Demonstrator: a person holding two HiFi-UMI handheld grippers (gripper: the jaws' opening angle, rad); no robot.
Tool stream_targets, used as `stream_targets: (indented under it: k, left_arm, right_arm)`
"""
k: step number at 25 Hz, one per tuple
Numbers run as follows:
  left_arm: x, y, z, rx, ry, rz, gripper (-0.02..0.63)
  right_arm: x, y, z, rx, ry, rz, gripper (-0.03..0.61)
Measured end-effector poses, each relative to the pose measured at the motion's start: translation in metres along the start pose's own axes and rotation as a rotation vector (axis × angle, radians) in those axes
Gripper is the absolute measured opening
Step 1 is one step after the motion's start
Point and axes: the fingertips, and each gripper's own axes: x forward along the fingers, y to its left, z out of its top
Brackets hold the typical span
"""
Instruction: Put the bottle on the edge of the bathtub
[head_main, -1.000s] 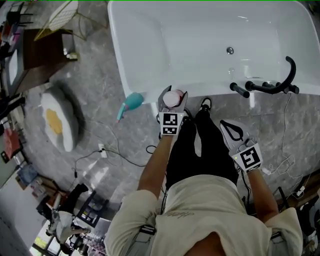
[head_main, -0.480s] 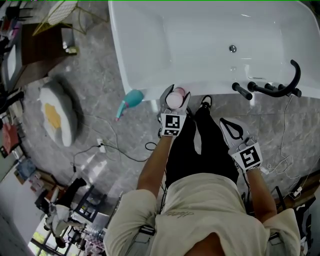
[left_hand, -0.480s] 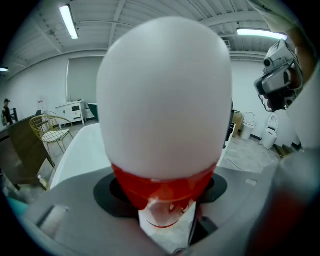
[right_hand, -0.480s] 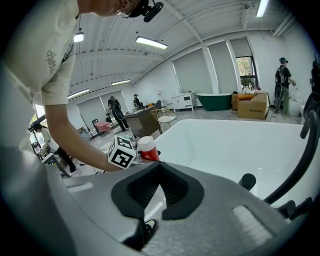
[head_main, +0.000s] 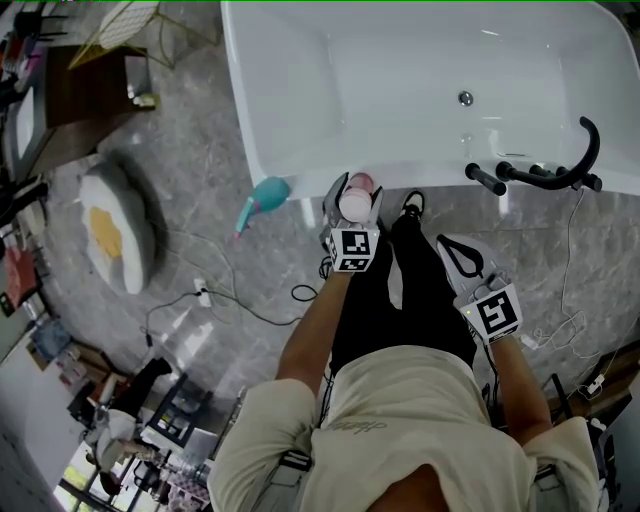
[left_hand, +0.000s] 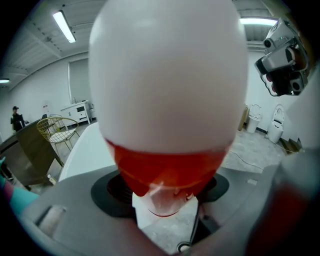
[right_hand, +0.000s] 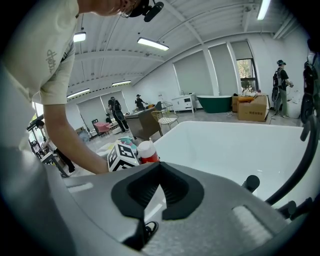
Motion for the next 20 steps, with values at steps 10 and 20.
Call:
stream_targets:
  k: [10,20]
  left_arm:
    - [0.001,0.000,-0.005,-0.016,0.016,-0.041,0.391]
    - [-0.012,-0.001,-0.021,-0.014,0.051,-0.051,0.411]
  right_arm:
    - [-0.001,0.012,0.003,-0.015,-0.010,-0.013,0.002]
    - [-0.003,0.024,-0.002,-0.003,-0.016,-0.040,0.002]
